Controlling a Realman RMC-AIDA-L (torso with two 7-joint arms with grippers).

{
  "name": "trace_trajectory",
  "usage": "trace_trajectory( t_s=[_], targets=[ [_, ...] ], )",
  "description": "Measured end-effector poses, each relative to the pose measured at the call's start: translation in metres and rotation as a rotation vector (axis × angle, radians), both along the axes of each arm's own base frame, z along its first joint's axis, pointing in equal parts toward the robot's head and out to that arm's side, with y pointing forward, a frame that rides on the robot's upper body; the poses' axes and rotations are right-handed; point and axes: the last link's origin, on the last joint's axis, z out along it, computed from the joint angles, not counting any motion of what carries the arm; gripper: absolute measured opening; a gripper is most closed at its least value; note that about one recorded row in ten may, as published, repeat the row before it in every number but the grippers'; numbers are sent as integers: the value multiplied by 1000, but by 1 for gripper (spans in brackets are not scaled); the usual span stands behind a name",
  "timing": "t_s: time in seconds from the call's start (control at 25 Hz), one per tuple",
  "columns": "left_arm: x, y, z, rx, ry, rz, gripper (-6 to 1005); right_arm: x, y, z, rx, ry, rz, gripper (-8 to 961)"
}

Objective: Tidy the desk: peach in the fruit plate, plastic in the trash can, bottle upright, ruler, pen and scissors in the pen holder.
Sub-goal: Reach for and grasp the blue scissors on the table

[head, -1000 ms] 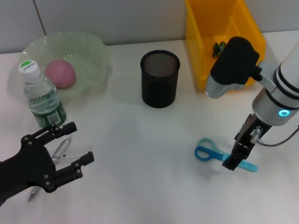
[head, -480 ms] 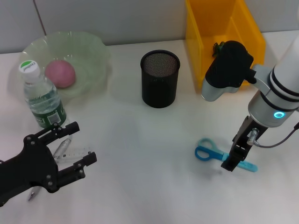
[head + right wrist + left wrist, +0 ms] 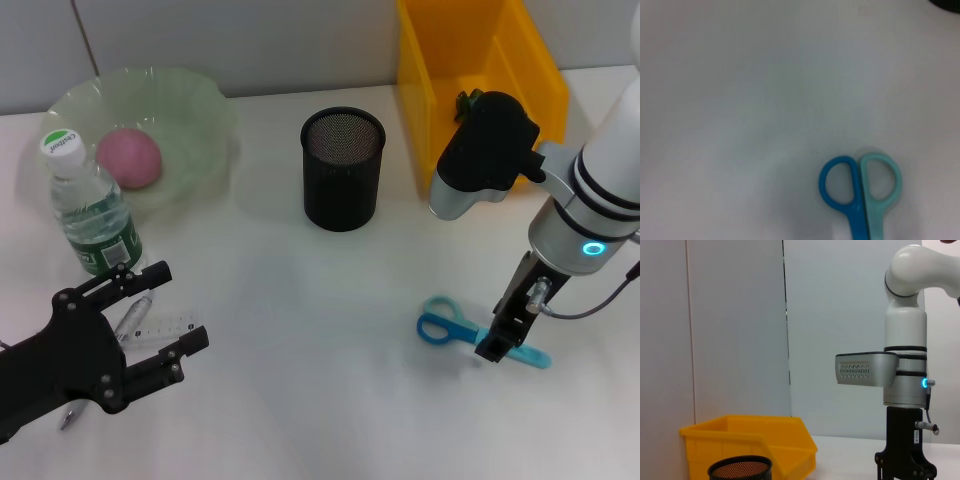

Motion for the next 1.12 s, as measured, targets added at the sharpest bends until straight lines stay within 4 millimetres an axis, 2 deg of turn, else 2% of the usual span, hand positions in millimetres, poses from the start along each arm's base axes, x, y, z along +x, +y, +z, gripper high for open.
trace_trajectory(
  t_s=[0.24,0.76,0.96,1.12],
  targets=[
    [0,0,0,-1,0,-1,757,3,2,-5,-6,-6,-12,581],
    [1,-1,1,-3,-5,-8,758,4,4,-5,6,-2,-22,546],
    [1,-1,1,-4,-5,-9,758,4,4,-5,7,-2,-24,465],
    [1,-1,1,-5,-6,-9,758,4,4,-5,9,-1,-22,444]
  ],
)
